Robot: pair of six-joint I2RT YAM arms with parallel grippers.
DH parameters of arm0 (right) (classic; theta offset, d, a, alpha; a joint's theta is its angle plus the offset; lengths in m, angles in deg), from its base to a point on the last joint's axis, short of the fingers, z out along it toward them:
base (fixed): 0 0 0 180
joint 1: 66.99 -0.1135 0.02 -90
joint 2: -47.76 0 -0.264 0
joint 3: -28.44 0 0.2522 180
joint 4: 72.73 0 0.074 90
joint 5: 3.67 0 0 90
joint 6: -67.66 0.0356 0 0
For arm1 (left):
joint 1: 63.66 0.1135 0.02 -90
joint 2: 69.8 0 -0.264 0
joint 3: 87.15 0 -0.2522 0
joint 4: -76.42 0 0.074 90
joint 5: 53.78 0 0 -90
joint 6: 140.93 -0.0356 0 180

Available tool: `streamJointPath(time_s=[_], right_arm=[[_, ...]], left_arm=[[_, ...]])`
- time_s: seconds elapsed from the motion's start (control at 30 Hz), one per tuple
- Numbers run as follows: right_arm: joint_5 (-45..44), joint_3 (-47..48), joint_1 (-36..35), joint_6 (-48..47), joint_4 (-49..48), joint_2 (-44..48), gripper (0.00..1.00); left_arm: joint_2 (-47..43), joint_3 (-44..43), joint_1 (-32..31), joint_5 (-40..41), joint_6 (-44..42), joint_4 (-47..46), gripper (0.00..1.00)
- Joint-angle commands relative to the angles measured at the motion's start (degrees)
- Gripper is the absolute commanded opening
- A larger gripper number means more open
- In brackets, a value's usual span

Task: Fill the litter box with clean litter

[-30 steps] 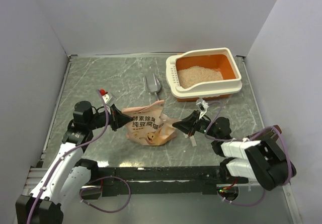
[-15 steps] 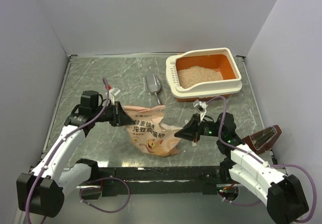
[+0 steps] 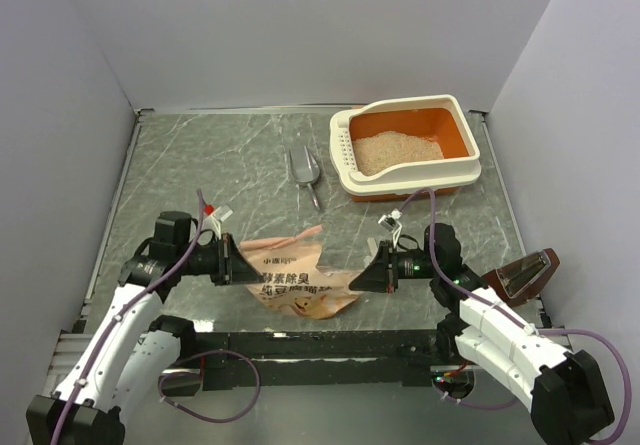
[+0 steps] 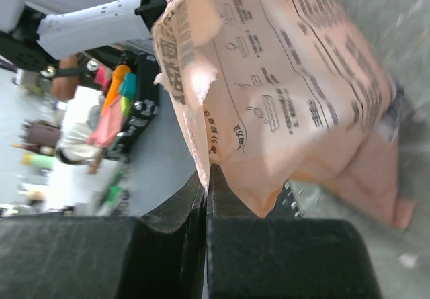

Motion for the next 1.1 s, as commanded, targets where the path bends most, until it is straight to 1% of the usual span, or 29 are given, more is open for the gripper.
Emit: streamJointPath(time_s=[0.0,0.07,0.17,0.23,0.3,0.33,0.4,0.47,0.5,0.63,0.73,0.83,0.9,0.93,0.97,1.0,1.03,1.07], right_arm=[[1.3,0.56,0.3,6.58,10.64,1.73,0.0],[1.92,-0.5,0.39,11.49,11.07,2.7,0.0],[0.61,-0.15,0.3,12.57,18.08,4.98,0.0],[0.6,-0.24,0.3,13.1,20.3,6.48,0.0],[-1.32,0.9,0.39,9.87,28.54,6.74,0.0],[-2.29,1.69,0.39,5.85,32.57,6.48,0.0],[-4.83,2.92,0.48,3.44,39.08,5.6,0.0],[-5.81,2.23,0.39,2.82,40.7,4.73,0.0],[-6.77,1.7,0.48,3.08,40.96,4.37,0.0],[-8.19,-0.32,0.48,3.08,41.06,2.27,0.0],[-8.97,-0.42,0.39,1.16,42.27,0.59,0.0],[-11.87,2.3,0.48,-2.35,45.78,1.03,0.0],[-13.45,4.85,0.39,-4.12,47.02,1.91,0.08],[-14.76,6.08,0.39,-7.08,48.16,2.08,0.15],[-18.26,9.13,0.39,-9.03,51.39,2.87,0.31],[-18.64,10.38,0.3,-10.0,51.77,3.4,0.39],[-17.43,10.57,0.22,-9.84,49.95,4.27,0.43],[-17.94,11.79,-0.31,-9.66,48.97,5.76,0.52]], left_arm=[[-3.64,4.42,0.15,0.12,3.31,6.78,0.01],[-5.41,5.21,0.15,2.74,5.94,7.3,0.01],[-9.36,4.08,0.15,6.79,9.55,10.02,0.01],[-10.69,3.64,0.06,8.65,10.43,11.61,0.01],[-10.52,4.16,0.15,8.65,11.83,13.36,0.01],[-10.51,4.42,0.15,8.74,12.02,14.07,0.01],[-10.95,4.51,0.06,10.05,12.28,16.52,0.01],[-11.57,4.25,0.15,11.54,12.28,18.28,0.01],[-12.0,4.08,0.06,12.25,11.67,20.9,0.01],[-13.15,1.79,0.15,21.19,9.47,29.34,0.01],[-14.2,2.14,0.06,21.92,8.59,33.13,0.01],[-13.77,2.32,-0.21,22.18,8.68,33.5,0.01],[-13.41,2.67,-0.21,21.4,8.85,32.27,0.01],[-13.41,3.02,-0.29,21.22,8.77,31.74,0.01],[-13.24,3.11,-0.29,20.96,8.77,31.13,0.01],[-12.98,3.19,-0.29,20.69,8.77,30.95,0.01],[-12.8,3.11,-0.29,20.69,8.85,30.69,0.01],[-12.62,3.11,-0.29,20.78,8.85,30.42,0.01]])
